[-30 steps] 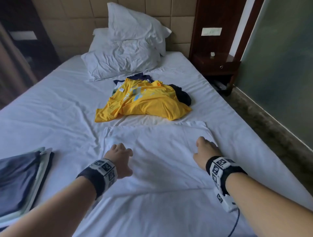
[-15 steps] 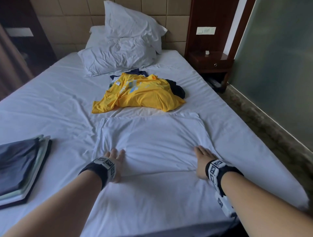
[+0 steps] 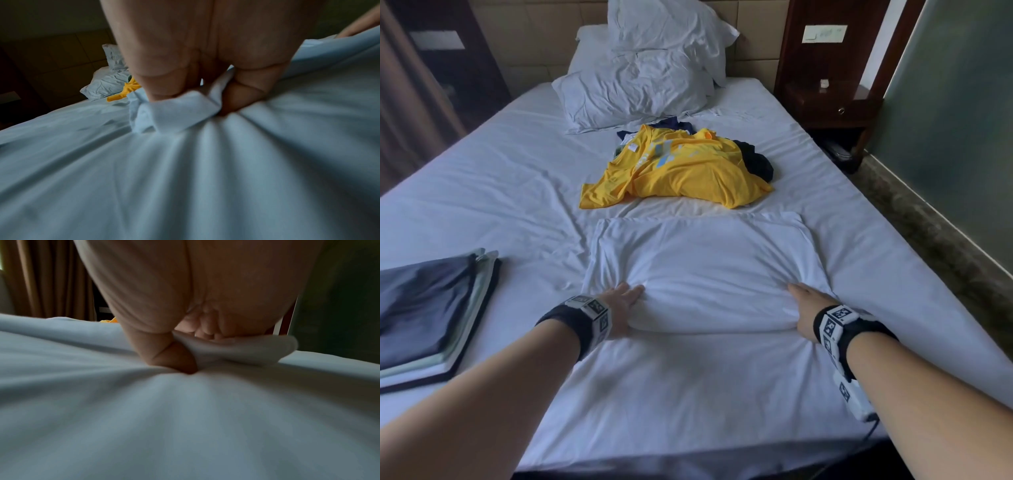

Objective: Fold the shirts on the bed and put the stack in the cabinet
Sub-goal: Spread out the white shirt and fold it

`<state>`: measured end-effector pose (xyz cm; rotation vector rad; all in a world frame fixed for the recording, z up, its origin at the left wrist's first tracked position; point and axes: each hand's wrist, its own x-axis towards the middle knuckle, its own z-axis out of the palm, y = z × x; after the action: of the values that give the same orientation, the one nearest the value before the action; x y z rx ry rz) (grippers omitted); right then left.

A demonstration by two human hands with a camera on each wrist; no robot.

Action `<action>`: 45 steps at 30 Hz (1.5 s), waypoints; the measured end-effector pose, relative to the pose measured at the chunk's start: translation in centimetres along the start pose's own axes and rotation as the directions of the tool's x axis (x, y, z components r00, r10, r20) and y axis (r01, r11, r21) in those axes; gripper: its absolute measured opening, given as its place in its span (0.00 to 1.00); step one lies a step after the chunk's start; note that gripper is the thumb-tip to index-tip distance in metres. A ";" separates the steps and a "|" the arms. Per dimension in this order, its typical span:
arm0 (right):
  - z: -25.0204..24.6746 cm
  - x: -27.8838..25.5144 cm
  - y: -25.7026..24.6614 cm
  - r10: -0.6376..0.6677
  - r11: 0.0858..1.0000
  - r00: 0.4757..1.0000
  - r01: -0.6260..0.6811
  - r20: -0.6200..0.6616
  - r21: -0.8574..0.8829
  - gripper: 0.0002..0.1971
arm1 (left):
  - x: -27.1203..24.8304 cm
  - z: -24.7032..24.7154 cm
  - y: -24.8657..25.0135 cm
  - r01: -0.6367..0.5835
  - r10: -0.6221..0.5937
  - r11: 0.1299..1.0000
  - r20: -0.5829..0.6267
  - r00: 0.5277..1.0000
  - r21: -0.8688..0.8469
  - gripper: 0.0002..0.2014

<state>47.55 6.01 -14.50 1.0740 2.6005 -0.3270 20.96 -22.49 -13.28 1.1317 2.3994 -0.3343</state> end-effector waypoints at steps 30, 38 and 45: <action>-19.3 -7.7 0.4 0.269 0.892 0.786 0.014 -0.557 0.451 0.13 | -13.3 -14.8 -3.3 -0.250 -0.338 0.800 -0.755 0.562 -0.545 0.15; -24.3 -13.1 1.5 0.283 0.844 0.738 0.112 -0.613 0.525 0.15 | -16.8 -18.8 -3.9 -0.450 -0.486 0.609 -0.756 0.439 -0.653 0.03; -18.2 -8.2 3.2 0.268 0.882 0.903 -0.090 -0.336 0.463 0.14 | -11.5 -12.7 -4.2 -0.267 -0.473 0.531 -0.543 0.694 -0.804 0.05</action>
<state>51.81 8.81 5.05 1.6835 2.8058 -0.7519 20.22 -27.63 3.56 0.6203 2.6446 1.4353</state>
